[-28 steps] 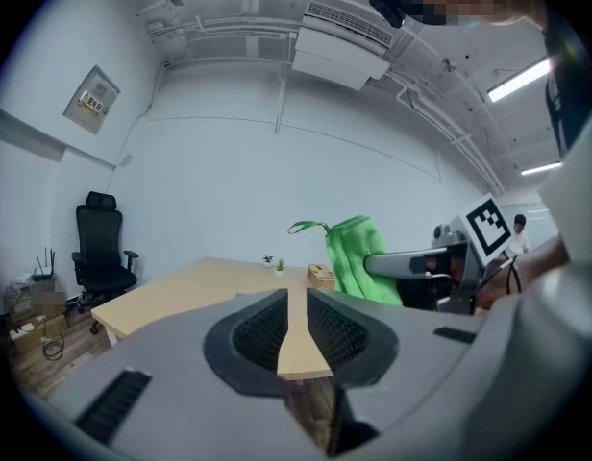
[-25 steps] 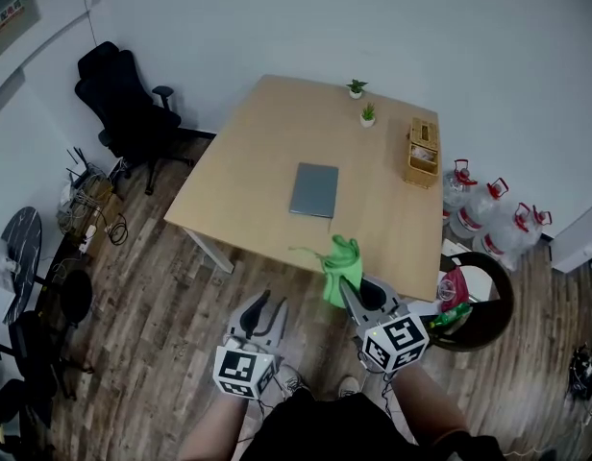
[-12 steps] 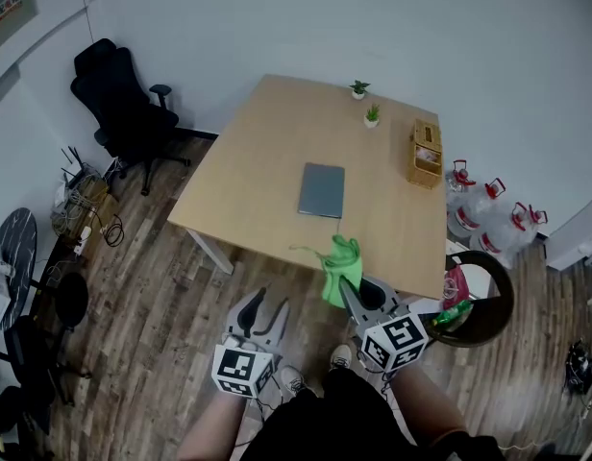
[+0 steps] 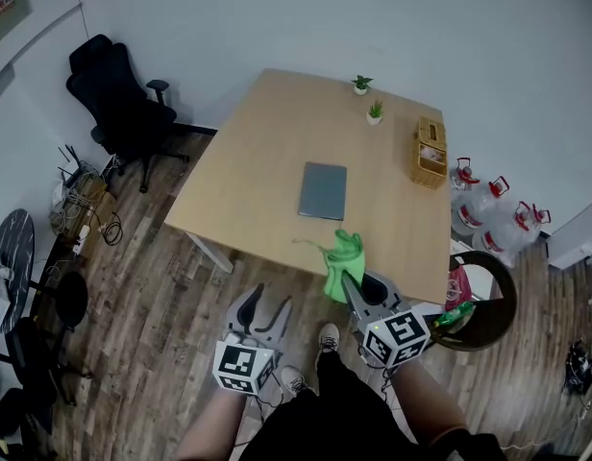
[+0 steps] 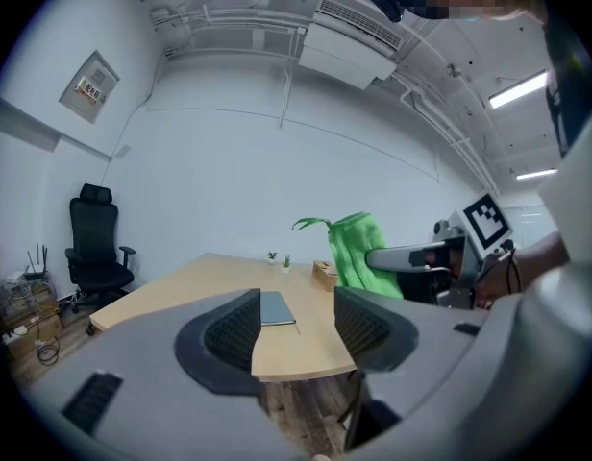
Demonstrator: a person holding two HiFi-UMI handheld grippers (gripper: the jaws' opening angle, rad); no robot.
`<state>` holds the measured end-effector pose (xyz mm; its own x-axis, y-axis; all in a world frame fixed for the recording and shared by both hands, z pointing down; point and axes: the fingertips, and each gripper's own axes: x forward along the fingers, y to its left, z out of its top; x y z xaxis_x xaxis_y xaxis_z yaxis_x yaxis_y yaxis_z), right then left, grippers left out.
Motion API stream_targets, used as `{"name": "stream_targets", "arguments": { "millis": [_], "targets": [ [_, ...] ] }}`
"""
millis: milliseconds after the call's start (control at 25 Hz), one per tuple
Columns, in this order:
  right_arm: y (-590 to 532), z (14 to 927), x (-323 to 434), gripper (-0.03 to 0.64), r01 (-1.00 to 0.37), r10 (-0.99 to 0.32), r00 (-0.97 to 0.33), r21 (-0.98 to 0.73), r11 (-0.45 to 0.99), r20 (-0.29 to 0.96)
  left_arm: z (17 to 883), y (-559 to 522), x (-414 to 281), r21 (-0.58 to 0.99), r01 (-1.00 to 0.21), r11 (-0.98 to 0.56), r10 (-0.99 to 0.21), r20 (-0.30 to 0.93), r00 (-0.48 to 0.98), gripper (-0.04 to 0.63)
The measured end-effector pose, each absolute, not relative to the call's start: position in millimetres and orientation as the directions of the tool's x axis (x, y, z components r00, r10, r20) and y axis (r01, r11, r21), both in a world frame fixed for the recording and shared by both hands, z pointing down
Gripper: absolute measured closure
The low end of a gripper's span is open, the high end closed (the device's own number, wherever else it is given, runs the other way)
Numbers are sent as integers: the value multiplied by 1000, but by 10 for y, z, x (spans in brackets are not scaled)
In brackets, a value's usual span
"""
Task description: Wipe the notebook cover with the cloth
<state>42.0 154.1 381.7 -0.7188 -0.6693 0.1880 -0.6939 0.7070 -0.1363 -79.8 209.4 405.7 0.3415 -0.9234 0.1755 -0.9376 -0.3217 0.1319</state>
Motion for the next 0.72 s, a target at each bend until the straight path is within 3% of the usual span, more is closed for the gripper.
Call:
{"name": "stream_targets", "arguments": {
  "millis": [720],
  "targets": [
    [395,4046,517,558,-672,-639,-740,-195,714,211,4362,977,-716,145,-953,-267,-918,263,297,377]
  ]
}}
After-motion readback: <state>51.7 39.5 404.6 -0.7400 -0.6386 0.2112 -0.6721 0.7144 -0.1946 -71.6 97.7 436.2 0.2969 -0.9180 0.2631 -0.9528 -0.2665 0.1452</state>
